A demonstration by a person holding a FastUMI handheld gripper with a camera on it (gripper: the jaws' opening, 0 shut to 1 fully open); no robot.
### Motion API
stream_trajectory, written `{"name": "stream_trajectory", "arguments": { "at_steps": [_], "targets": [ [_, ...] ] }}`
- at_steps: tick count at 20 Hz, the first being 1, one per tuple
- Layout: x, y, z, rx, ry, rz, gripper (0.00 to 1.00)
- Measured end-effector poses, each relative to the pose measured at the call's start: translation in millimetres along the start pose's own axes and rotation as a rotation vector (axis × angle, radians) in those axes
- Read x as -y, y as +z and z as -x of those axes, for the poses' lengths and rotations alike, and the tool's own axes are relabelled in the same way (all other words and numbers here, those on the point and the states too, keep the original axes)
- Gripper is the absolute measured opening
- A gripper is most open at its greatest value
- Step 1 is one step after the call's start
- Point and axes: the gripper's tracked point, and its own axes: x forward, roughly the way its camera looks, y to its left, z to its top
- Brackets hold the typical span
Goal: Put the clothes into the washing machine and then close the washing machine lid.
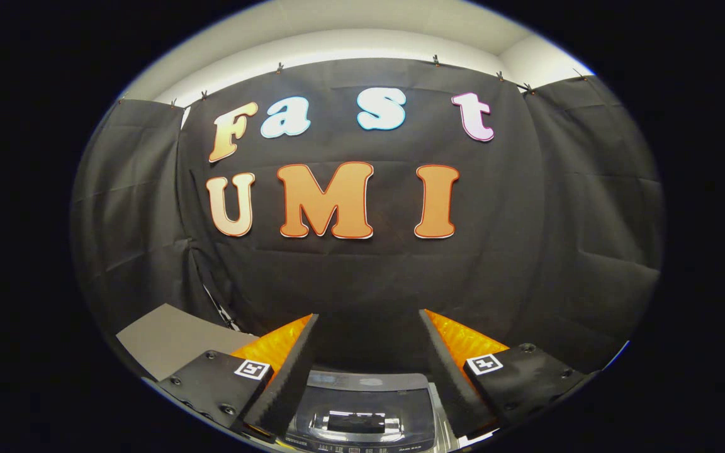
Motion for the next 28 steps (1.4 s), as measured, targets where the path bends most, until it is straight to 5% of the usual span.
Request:
{"name": "stream_trajectory", "arguments": {
  "at_steps": [28],
  "targets": [
    [-38.1,20.1,115.4,0.099,-0.260,-0.070,0.98]
  ]
}}
